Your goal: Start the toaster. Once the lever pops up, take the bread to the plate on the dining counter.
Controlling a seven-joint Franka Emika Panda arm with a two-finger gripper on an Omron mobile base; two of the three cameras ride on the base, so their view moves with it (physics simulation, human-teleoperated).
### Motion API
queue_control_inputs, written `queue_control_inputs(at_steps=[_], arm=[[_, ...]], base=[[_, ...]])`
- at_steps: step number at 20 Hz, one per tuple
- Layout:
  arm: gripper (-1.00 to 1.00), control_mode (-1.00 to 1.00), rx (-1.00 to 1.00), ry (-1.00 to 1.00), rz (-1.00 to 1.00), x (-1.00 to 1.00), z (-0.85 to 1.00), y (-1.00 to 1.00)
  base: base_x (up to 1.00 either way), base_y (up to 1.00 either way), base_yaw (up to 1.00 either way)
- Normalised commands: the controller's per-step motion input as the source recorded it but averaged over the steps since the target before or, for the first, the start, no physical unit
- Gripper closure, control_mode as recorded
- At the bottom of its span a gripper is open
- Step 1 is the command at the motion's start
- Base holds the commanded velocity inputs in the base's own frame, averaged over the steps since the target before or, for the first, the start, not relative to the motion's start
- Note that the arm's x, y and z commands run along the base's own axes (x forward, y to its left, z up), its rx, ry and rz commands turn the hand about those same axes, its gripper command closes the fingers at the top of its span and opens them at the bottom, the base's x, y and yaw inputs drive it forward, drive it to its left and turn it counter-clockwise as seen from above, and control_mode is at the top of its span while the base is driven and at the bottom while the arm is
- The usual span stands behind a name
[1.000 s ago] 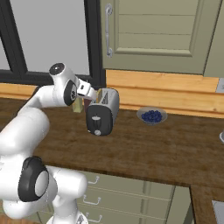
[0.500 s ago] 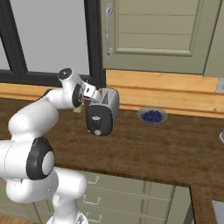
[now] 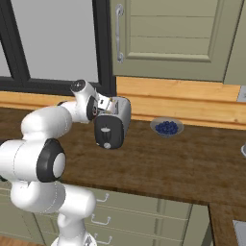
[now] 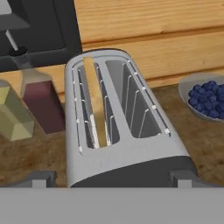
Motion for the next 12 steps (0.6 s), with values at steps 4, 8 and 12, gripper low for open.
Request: queue_control_inputs(at_steps=[4, 8, 12], arm=[[-1.00, -1.00, 0.00, 0.00, 0.01, 0.45, -0.22, -0.04], [-1.00, -1.00, 0.00, 0.00, 0.02, 0.48, -0.18, 0.00], [-1.00, -1.00, 0.00, 0.00, 0.01, 0.43, -0.19, 0.00]], base=[[0.00, 0.00, 0.00], [0.00, 0.00, 0.00], [0.00, 0.00, 0.00]])
